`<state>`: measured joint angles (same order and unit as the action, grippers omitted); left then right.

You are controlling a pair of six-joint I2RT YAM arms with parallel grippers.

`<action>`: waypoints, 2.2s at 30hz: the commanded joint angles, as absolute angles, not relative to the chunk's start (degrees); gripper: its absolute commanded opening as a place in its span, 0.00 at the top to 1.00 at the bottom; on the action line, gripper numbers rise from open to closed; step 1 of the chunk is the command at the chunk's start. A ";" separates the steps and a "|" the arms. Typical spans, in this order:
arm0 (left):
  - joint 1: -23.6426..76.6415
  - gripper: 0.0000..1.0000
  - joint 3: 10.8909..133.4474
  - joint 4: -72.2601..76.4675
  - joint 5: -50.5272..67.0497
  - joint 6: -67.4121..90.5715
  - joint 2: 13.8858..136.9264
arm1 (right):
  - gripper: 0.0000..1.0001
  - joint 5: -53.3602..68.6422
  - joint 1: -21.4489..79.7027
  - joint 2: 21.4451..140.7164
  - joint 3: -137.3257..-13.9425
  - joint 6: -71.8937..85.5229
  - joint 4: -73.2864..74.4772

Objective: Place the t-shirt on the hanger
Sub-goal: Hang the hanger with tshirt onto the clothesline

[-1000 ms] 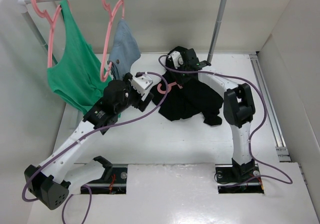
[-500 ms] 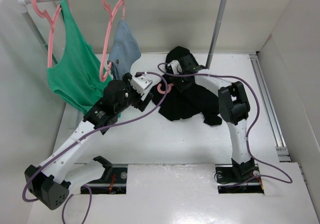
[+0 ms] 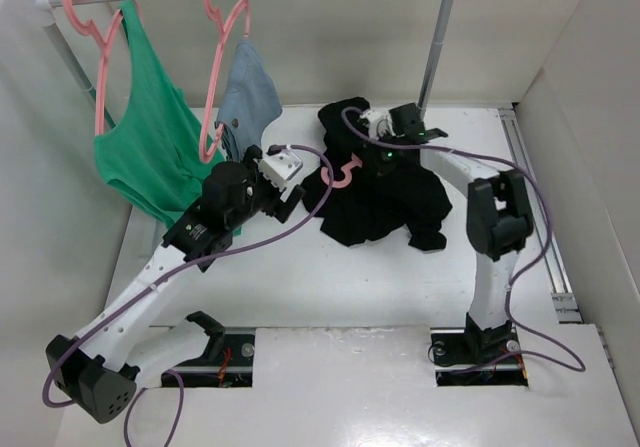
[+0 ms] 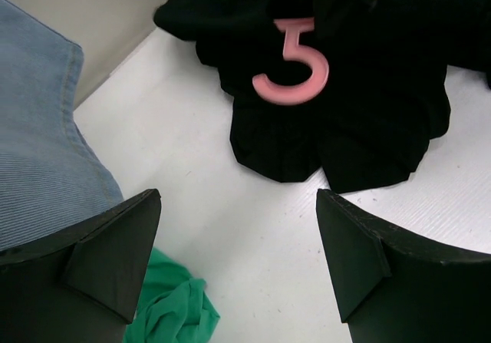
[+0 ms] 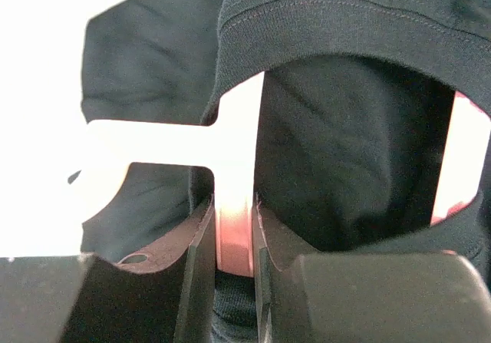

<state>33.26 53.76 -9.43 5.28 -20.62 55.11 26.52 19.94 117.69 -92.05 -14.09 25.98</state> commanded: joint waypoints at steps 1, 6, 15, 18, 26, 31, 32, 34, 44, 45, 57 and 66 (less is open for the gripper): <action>32.96 0.21 53.26 -4.76 6.50 -21.18 52.38 | 1.00 43.38 17.59 106.54 -89.84 -8.36 16.27; 32.96 0.22 51.42 -0.53 9.49 -23.11 49.13 | 1.00 50.97 16.88 98.37 -86.57 -3.52 12.48; 32.96 0.21 55.01 8.01 24.03 -41.26 47.72 | 1.00 53.53 16.88 88.25 -84.21 0.09 13.62; 34.18 0.21 58.70 3.19 33.10 -49.98 48.96 | 1.00 53.00 17.40 87.01 -83.67 0.70 13.62; 40.16 0.21 62.93 -1.49 35.86 -68.10 55.89 | 1.00 49.58 21.01 86.48 -81.83 2.54 10.82; 44.03 0.22 67.49 -10.63 29.72 -79.36 62.48 | 1.00 49.57 22.15 87.01 -81.30 3.69 9.49; 44.03 0.22 68.20 -11.42 28.58 -79.37 63.53 | 1.00 49.05 22.67 87.01 -81.30 3.69 9.49; 44.03 0.26 69.95 -11.95 25.41 -79.37 66.00 | 1.00 49.04 22.68 86.49 -81.30 3.69 9.49; 44.03 1.00 70.75 -8.80 16.53 -80.16 67.68 | 1.00 49.04 23.20 86.48 -81.22 3.69 8.96; 44.03 1.00 70.75 -8.18 16.52 -79.55 67.68 | 1.00 49.04 23.20 86.48 -81.21 3.17 8.96; 41.76 1.00 84.81 -25.03 23.28 -69.45 74.17 | 0.14 32.55 23.91 86.58 -89.38 -23.54 35.14; 41.13 1.00 85.87 -27.51 25.05 -70.84 75.94 | 0.08 26.89 23.64 76.38 -85.17 -34.08 38.50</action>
<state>41.15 83.83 -28.25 22.44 -70.06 77.28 28.84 22.92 79.55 -85.27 -27.31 37.04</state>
